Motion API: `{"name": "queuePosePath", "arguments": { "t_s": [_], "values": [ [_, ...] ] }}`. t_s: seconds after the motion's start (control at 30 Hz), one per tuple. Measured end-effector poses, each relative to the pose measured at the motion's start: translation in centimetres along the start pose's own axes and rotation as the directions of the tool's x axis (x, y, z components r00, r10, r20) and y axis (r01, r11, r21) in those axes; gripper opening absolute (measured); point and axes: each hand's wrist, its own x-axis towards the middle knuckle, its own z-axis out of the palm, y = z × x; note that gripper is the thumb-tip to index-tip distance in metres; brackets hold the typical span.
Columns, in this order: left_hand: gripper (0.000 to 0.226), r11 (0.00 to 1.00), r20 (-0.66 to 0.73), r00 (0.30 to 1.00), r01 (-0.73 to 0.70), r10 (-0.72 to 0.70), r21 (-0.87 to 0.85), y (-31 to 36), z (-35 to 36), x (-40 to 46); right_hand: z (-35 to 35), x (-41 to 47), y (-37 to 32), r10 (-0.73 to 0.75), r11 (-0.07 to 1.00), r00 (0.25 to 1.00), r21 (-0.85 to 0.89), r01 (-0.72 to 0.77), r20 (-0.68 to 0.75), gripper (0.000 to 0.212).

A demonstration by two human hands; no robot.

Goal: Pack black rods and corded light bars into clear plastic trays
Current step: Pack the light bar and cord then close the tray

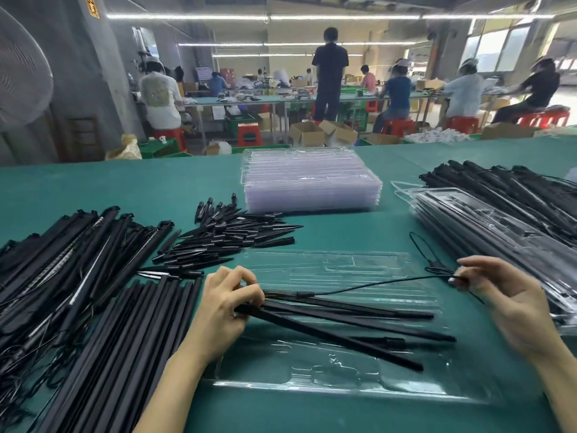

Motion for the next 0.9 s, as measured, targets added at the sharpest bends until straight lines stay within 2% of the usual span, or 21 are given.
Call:
{"name": "queuePosePath", "arguments": {
  "t_s": [0.07,0.17,0.2,0.27,0.33,0.4,0.5,0.57,0.63,0.73,0.8,0.9],
  "values": [
    [0.061,1.000,0.021,1.000,0.012,-0.012,0.028,-0.1,0.2,0.0,0.0,-0.2,-0.2,0.011,1.000,1.000,0.018,-0.011,0.013,0.026],
    [0.059,0.997,0.005,0.997,0.072,-0.072,0.012,-0.3,0.5,-0.1,0.1,-0.6,-0.5,0.028,0.987,0.990,-0.160,-0.005,0.139,0.023],
    [0.055,0.997,0.008,0.997,0.079,-0.079,-0.001,-0.3,0.5,-0.1,0.4,-0.7,-0.7,0.039,0.964,0.978,-0.265,0.017,0.203,0.020],
    [0.048,0.995,0.037,0.995,0.091,-0.090,-0.037,-0.4,0.4,-0.2,0.8,-0.9,-0.9,0.078,0.883,0.952,-0.463,0.072,0.296,0.032],
    [0.044,0.989,0.084,0.990,0.125,-0.118,-0.081,-0.4,0.3,-0.2,1.1,-0.9,-0.7,0.106,0.812,0.941,-0.575,0.105,0.321,0.045],
    [0.038,0.981,0.172,0.974,0.165,-0.146,-0.102,-0.3,0.3,-0.3,1.4,-1.1,-0.6,0.104,0.756,0.934,-0.637,0.149,0.341,0.048],
    [0.027,0.983,0.349,0.929,0.163,-0.122,-0.090,-0.7,0.3,-0.7,1.5,-1.3,-0.1,0.140,0.709,0.917,-0.685,0.171,0.374,0.052],
    [0.032,0.983,0.406,0.907,0.165,-0.117,-0.086,-1.0,0.2,-0.9,1.5,-1.5,0.5,0.186,0.721,0.911,-0.681,0.129,0.369,0.060],
    [0.040,0.973,0.399,0.906,0.202,-0.142,-0.112,-1.2,0.1,-0.9,1.5,-1.8,0.9,0.206,0.733,0.909,-0.672,0.102,0.362,0.061],
    [0.038,0.963,0.352,0.919,0.237,-0.179,-0.126,-1.3,0.3,-0.8,1.7,-2.0,1.3,0.201,0.733,0.912,-0.673,0.102,0.357,0.057],
    [0.032,0.966,0.336,0.923,0.235,-0.188,-0.104,-1.3,0.4,-0.8,1.8,-2.1,1.5,0.185,0.732,0.921,-0.674,0.104,0.343,0.054],
    [0.016,0.976,0.363,0.916,0.208,-0.170,-0.066,-1.0,0.4,-0.7,1.8,-2.1,1.8,0.191,0.726,0.904,-0.675,0.133,0.384,0.066]
  ]
}}
